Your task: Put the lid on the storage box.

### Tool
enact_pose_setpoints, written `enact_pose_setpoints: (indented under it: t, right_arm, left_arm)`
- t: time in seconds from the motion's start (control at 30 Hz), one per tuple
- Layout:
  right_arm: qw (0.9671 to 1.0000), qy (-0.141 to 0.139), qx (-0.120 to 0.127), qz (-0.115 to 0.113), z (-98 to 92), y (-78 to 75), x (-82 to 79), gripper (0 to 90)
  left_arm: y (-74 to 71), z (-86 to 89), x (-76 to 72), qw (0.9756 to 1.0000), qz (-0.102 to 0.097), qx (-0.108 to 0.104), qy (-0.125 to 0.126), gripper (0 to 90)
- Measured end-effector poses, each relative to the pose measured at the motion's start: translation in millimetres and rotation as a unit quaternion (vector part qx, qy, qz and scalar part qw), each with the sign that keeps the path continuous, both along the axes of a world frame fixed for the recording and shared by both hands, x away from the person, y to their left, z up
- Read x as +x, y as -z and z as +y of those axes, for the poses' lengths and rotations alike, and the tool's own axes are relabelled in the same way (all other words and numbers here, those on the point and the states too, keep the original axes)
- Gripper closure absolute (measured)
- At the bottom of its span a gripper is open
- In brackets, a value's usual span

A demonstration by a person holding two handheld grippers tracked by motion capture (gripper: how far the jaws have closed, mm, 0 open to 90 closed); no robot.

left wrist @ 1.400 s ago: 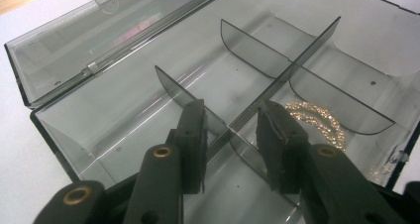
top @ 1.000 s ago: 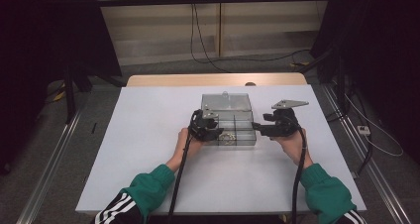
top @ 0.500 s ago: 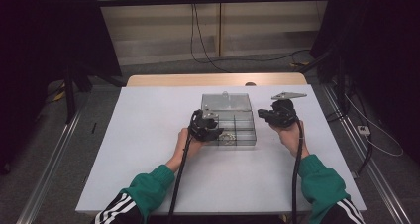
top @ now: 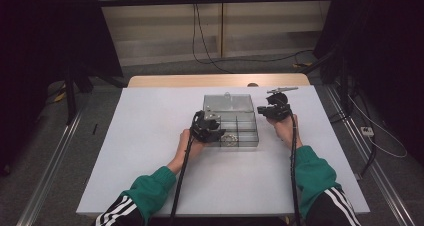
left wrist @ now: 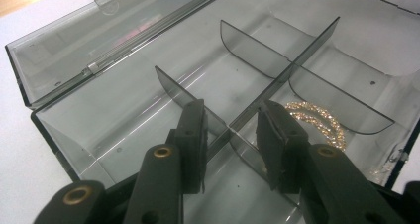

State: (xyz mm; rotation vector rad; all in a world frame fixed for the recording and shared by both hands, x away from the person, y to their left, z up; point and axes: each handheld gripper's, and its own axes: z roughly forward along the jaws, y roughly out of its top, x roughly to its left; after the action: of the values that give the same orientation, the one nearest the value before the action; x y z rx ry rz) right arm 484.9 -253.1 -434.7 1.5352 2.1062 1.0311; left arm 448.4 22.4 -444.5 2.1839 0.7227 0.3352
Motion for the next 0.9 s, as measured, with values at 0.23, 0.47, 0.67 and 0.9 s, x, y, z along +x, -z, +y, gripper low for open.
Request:
enact_pose_setpoints:
  t: [0.23, 0.47, 0.67, 0.9]
  right_arm:
    - [0.9998, 0.01, -0.005, 0.016, 6.2, 15.1, 17.2, 90.0]
    - [0.9994, 0.016, 0.004, 0.031, 13.7, 25.0, 32.8, 90.0]
    - [0.9992, 0.025, 0.009, 0.031, 13.4, 25.5, 37.3, 90.0]
    - [0.999, 0.032, 0.015, 0.027, 13.7, 24.0, 43.1, 90.0]
  left_arm:
    - [0.1, 0.3, -0.3, 1.0, -0.001, 0.0, 0.001, 64.8]
    - [0.2, 0.4, -0.1, 1.0, -0.002, -0.001, 0.003, 65.1]
    - [0.3, 0.3, -0.1, 1.0, -0.002, -0.001, 0.004, 65.1]
    - [0.1, 0.1, -0.6, 1.0, -0.005, 0.001, 0.0, 65.0]
